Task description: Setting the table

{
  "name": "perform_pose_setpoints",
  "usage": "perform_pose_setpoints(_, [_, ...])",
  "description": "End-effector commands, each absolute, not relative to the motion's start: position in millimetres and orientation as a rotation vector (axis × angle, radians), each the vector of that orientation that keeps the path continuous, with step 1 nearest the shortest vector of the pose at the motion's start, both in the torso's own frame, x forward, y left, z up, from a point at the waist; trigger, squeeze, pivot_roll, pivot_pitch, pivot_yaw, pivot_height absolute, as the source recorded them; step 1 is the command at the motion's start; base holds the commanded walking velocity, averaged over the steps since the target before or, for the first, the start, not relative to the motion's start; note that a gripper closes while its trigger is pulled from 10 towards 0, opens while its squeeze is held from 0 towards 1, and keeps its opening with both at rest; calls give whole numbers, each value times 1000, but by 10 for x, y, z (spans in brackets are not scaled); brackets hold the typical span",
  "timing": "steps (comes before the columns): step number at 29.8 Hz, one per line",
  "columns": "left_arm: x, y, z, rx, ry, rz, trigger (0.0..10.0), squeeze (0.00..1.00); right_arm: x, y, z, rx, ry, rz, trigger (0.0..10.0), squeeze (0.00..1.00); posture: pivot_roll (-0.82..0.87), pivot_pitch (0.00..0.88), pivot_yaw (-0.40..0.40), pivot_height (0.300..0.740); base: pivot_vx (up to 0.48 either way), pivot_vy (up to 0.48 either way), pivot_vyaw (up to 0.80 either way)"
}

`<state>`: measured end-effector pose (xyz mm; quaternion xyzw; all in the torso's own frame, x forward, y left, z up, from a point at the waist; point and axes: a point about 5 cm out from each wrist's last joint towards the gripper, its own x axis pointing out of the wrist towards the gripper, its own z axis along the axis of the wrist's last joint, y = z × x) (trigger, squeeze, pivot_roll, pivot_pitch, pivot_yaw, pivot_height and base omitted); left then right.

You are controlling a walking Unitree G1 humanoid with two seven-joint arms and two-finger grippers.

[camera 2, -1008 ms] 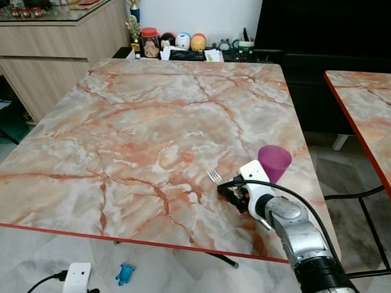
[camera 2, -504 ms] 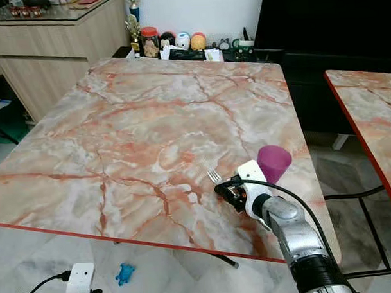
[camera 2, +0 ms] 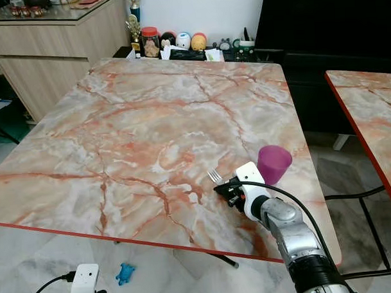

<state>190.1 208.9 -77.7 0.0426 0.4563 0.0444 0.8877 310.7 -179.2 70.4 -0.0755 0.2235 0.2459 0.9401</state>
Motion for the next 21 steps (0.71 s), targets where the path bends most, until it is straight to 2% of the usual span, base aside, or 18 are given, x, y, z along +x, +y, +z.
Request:
perform_pose_setpoints(1, [1881,2107,-786,98,959,100,10000,0,3116,-1802,686,-160,471,492,4863,0,66,0,5,740,0,0,0])
perform_pose_setpoints(2, [1881,2107,-786,98,959,100,10000,0,3116,-1802,686,-160,471,492,4863,0,66,0,5,740,0,0,0])
perform_pose_setpoints(4, [1884,2108,-784,97,959,99,10000,0,3117,-1789,686,-157,469,495,0,0,68,0,5,740,0,0,0])
perform_pose_setpoints(21, [1888,2113,-782,97,963,93,10000,0,3105,-1754,672,-164,467,507,0,0,65,0,7,740,0,0,0])
